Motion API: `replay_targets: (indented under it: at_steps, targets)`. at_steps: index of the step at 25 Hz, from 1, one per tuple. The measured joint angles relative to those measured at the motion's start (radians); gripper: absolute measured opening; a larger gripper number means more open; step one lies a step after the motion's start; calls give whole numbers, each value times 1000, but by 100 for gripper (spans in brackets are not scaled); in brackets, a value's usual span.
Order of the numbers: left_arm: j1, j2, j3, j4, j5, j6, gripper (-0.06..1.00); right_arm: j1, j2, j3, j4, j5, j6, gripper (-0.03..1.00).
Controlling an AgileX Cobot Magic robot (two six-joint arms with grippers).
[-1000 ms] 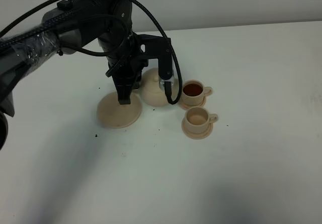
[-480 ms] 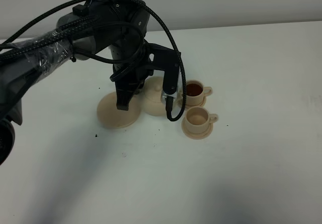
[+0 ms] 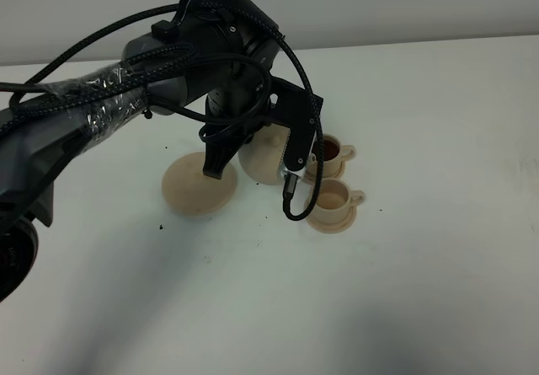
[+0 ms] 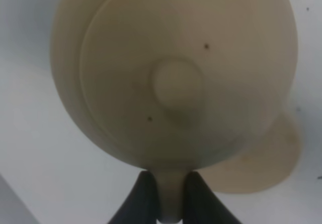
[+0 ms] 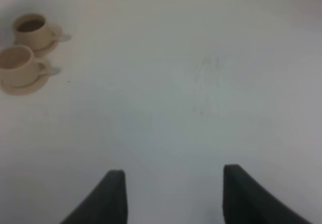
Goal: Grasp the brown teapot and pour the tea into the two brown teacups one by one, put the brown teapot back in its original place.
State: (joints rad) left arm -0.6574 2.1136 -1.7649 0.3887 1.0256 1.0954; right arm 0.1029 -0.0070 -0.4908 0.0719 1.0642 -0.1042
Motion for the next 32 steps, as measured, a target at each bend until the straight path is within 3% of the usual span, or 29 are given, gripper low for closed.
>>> replay_targets:
  at_steps: [5, 19, 32]
  targets:
    - [-19, 0, 0, 67, -24, 0, 15, 0, 0, 0, 0, 0, 0, 46]
    - [-46, 0, 0, 92, -46, 86, 15, 0, 0, 0, 0, 0, 0, 46]
    - [-79, 34, 0, 151, -15, 96, 15, 0, 0, 0, 0, 0, 0, 46]
